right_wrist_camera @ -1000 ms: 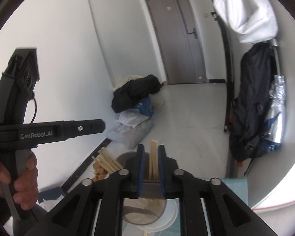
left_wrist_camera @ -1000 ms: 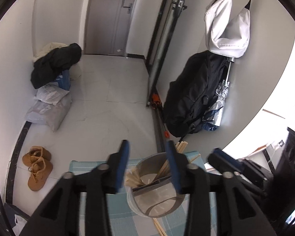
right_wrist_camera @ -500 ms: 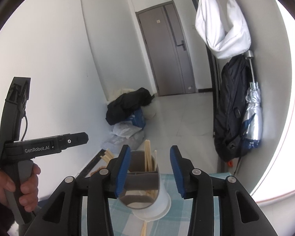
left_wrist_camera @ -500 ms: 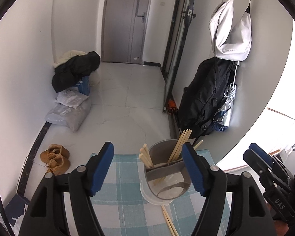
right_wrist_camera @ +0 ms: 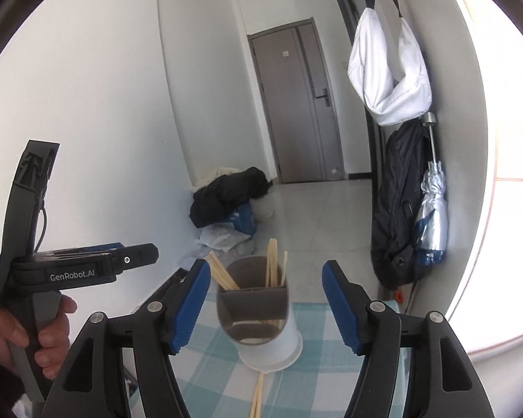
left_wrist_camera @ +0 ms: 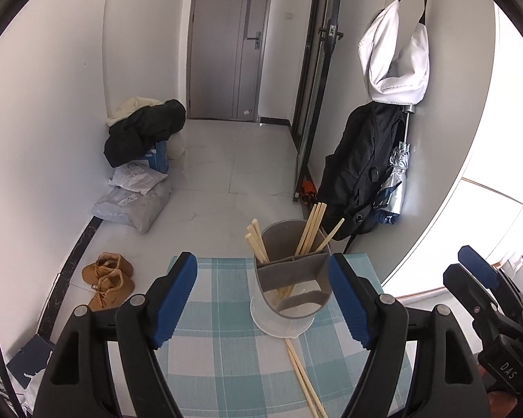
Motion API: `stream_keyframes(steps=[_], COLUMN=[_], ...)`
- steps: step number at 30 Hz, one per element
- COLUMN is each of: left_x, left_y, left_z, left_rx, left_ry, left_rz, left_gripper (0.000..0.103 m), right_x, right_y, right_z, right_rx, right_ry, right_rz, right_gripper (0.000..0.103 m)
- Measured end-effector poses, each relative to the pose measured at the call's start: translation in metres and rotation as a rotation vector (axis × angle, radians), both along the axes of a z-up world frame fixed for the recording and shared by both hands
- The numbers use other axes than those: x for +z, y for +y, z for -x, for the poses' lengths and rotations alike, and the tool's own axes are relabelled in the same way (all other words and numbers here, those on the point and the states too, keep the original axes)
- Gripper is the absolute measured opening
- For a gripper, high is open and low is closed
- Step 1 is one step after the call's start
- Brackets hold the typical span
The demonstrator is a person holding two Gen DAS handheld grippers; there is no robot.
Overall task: Organize utensils
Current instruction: 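Open both grippers to release the chopsticks into the holder, then lower the right gripper to the last chopsticks on the cloth and grasp them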
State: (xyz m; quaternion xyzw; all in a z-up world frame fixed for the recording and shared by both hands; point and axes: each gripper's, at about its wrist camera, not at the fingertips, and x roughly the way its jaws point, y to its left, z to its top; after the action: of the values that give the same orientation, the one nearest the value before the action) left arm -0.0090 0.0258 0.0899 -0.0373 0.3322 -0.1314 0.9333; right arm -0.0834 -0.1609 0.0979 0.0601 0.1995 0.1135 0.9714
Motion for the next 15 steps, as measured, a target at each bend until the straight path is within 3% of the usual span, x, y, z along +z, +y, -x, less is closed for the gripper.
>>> stream_keyframes(steps=[10,15], left_x=[-0.015,-0.030], left_y=[-0.002,-0.001], left_z=[0.025,0.030], left_rx=[0.005,0.022], left_ry=[-0.024,-0.023], left_rz=[-0.017,-0.014], left_gripper=[0.074,0.083], right_x=[-0.019,-0.032], right_y=[0.003,0.004], right_z=[0.024,0.029], right_rx=[-0.012,-0.011], right_ry=[0.020,0.043], right_rz=[0.010,0.013], right_gripper=[0.074,0.074])
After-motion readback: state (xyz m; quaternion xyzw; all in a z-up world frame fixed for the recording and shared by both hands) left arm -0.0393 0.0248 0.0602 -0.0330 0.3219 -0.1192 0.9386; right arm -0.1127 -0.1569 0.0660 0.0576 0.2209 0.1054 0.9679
